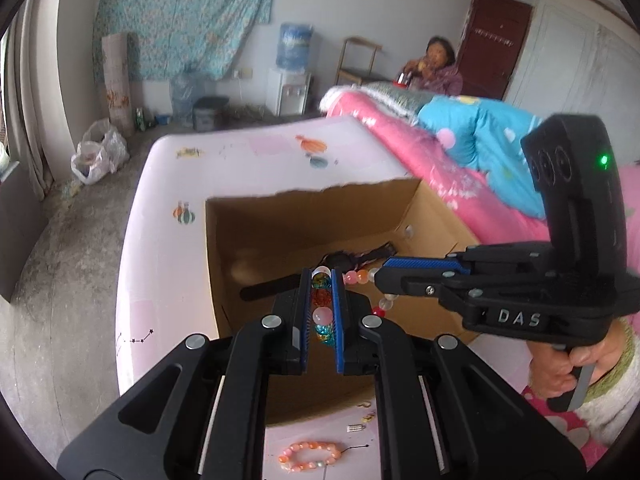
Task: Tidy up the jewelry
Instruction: 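Lift the beaded bracelet with the right gripper and lower it into the box, then open the right gripper and withdraw it from the box toward the orange bracelet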
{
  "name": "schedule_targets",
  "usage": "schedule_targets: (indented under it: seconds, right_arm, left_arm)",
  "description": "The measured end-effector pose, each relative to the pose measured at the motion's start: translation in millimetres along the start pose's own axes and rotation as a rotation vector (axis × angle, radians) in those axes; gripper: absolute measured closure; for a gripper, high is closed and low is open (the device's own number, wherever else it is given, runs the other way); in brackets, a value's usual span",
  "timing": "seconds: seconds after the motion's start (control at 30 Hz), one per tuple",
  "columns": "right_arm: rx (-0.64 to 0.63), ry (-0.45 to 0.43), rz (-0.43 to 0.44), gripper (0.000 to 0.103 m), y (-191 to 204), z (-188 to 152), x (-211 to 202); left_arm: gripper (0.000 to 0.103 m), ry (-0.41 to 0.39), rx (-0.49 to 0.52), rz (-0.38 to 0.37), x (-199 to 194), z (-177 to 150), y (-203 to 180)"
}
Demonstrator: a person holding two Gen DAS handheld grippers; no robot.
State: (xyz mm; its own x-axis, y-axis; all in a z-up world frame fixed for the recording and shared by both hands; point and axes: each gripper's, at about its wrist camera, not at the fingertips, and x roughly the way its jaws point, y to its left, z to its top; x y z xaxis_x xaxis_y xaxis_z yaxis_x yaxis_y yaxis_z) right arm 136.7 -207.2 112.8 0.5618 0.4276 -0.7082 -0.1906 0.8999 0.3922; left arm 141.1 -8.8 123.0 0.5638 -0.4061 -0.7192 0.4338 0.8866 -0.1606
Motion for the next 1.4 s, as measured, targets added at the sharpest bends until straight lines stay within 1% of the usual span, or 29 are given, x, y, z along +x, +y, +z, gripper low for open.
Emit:
schedule_targets:
  seconds: [0.1, 0.17, 0.2, 0.3, 0.33, 0.43, 0.5, 0.53, 0.6, 0.67, 0.77, 0.87, 0.93, 0.97, 1.0, 1.03, 1.1, 1.13, 1.23, 1.3, 1.33, 1.4]
  right_arm:
    - [0.046, 0.099, 0.012, 0.093, -12.7, 5.8, 29.2]
    - [0.072, 0.157, 0.019, 0.093, -22.9, 7.0, 48.1]
    - [0.082, 0.179, 0.022, 0.093, -27.7, 7.0, 55.7]
    - [0.131, 0.268, 0.027, 0.093, -42.7, 10.7, 83.7]
    - [0.146, 0.286, 0.029, 0.093, -46.5, 9.8, 90.3]
    - [0.182, 0.338, 0.027, 0.093, -55.8, 10.2, 110.6]
    - [0.22, 0.368, 0.059, 0.093, -59.3, 10.4, 118.7]
    - [0.218, 0.374, 0.053, 0.093, -59.1, 11.2, 121.1]
    - [0.217, 0.388, 0.047, 0.093, -58.9, 11.5, 124.8]
    - [0.242, 0.42, 0.054, 0.092, -61.2, 10.6, 130.1]
    - [0.265, 0.446, 0.049, 0.092, -64.6, 9.4, 133.5]
    - [0.257, 0.429, 0.036, 0.092, -65.0, 11.5, 129.8]
    - [0.258, 0.412, 0.041, 0.091, -65.9, 13.9, 123.4]
    - [0.258, 0.4, 0.039, 0.09, -66.6, 15.1, 118.7]
    - [0.254, 0.381, 0.032, 0.087, -66.4, 16.9, 112.3]
    - [0.246, 0.365, 0.029, 0.08, -66.5, 18.1, 106.5]
    - [0.217, 0.306, 0.016, 0.071, -63.1, 21.9, 86.8]
    - [0.207, 0.282, 0.013, 0.067, -63.3, 22.7, 78.0]
    - [0.16, 0.182, 0.01, 0.061, -55.8, 23.9, 41.9]
    - [0.134, 0.11, 0.017, 0.057, -47.9, 21.4, 14.7]
    - [0.126, 0.081, 0.026, 0.054, -47.5, 16.8, 1.3]
    - [0.122, 0.033, 0.043, 0.05, -49.2, 7.8, -22.3]
  left_arm:
    - [0.094, 0.085, -0.005, 0.023, 26.5, -1.9, 10.5]
    - [0.094, 0.132, -0.008, 0.032, 39.6, -5.4, 16.2]
    - [0.094, 0.167, -0.007, 0.045, 49.9, -8.1, 19.6]
    - [0.094, 0.225, 0.015, 0.077, 65.5, -15.8, 24.2]
    - [0.094, 0.243, 0.02, 0.089, 70.3, -17.8, 25.5]
    - [0.094, 0.244, 0.081, 0.133, 72.8, -17.5, 20.5]
    - [0.094, 0.266, 0.085, 0.13, 73.8, -16.0, 19.1]
    - [0.094, 0.272, 0.088, 0.128, 73.6, -15.2, 18.6]
    - [0.094, 0.287, 0.115, 0.15, 73.6, -16.2, 16.2]
    - [0.094, 0.291, 0.134, 0.173, 72.9, -16.3, 15.6]
    - [0.094, 0.271, 0.118, 0.175, 68.4, -12.2, 18.2]
    - [0.093, 0.239, 0.086, 0.164, 58.7, -7.5, 23.6]
    - [0.09, 0.227, 0.075, 0.164, 54.7, -5.5, 26.1]
    - [0.086, 0.215, 0.071, 0.172, 49.6, -4.9, 27.2]
    - [0.084, 0.204, 0.067, 0.174, 45.8, -4.5, 28.3]
    - [0.082, 0.19, 0.062, 0.175, 41.0, -4.5, 28.8]
    - [0.07, 0.156, 0.047, 0.175, 26.0, -6.4, 30.2]
    - [0.067, 0.142, 0.038, 0.177, 19.9, -7.2, 30.0]
    - [0.053, 0.092, -0.003, 0.174, -2.3, -15.5, 32.7]
    - [0.041, 0.062, -0.036, 0.178, -16.1, -24.5, 34.6]
    - [0.039, 0.05, -0.053, 0.179, -22.0, -29.4, 35.8]
    - [0.03, 0.034, -0.086, 0.178, -30.8, -39.1, 38.5]
